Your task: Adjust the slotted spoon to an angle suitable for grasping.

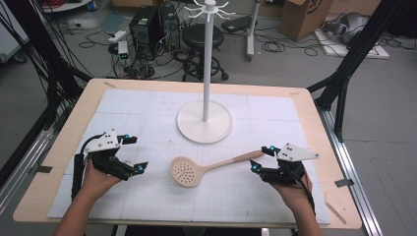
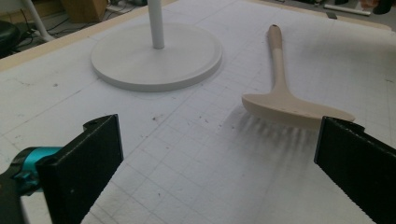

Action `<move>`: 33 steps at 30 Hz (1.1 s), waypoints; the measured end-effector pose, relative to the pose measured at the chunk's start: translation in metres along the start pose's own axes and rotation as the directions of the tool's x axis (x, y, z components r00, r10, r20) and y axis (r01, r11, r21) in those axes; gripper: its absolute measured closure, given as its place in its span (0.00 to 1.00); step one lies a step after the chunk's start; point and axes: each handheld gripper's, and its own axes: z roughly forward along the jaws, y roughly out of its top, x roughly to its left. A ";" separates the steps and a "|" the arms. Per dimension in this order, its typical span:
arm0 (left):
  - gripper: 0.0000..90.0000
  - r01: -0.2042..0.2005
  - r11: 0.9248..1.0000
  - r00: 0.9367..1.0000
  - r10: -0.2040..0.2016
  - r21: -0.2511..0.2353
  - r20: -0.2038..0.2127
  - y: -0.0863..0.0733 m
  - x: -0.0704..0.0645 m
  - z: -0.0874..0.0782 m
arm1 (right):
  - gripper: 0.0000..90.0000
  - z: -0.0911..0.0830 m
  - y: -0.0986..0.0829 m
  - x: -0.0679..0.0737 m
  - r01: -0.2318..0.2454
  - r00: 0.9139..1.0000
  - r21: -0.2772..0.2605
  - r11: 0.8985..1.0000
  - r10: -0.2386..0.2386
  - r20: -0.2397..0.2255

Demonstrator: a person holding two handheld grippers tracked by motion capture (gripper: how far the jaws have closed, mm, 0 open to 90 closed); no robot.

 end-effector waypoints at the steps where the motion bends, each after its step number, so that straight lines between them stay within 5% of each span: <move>1: 0.02 -0.001 1.000 1.000 0.001 -0.001 -0.001 0.000 0.000 0.000 | 0.39 -0.002 -0.001 -0.001 -0.007 1.000 -0.006 1.000 0.007 0.000; 9: 0.02 0.001 1.000 1.000 -0.001 -0.006 0.004 0.001 0.000 -0.001 | 0.28 -0.007 -0.006 -0.008 -0.075 0.997 -0.093 0.993 0.072 -0.036; 19: 0.02 -0.001 1.000 1.000 0.001 -0.003 -0.003 0.002 -0.001 -0.002 | 0.30 -0.002 -0.006 -0.012 -0.004 1.000 -0.036 0.999 0.004 -0.016; 22: 0.02 -0.002 1.000 1.000 0.002 -0.006 -0.002 0.002 -0.001 -0.002 | 0.43 0.003 -0.003 -0.018 -0.003 0.999 0.007 1.000 0.003 0.044; 24: 0.02 0.002 1.000 1.000 -0.002 -0.006 -0.003 0.002 0.000 -0.002 | 0.66 0.006 -0.003 -0.024 -0.027 0.997 0.018 0.999 0.026 0.078; 26: 0.02 0.006 1.000 1.000 -0.006 -0.008 -0.003 0.001 0.001 -0.002 | 0.73 0.011 -0.004 -0.030 -0.037 0.994 0.049 0.998 0.032 0.106; 27: 0.02 0.009 1.000 1.000 -0.009 -0.011 -0.004 0.001 0.001 -0.003 | 0.84 0.016 -0.005 -0.035 -0.044 0.992 0.091 0.995 0.034 0.118; 33: 0.02 0.007 1.000 1.000 -0.007 -0.008 -0.001 0.001 0.001 -0.003 | 1.00 0.032 -0.009 -0.047 -0.058 0.984 0.171 0.984 0.028 0.173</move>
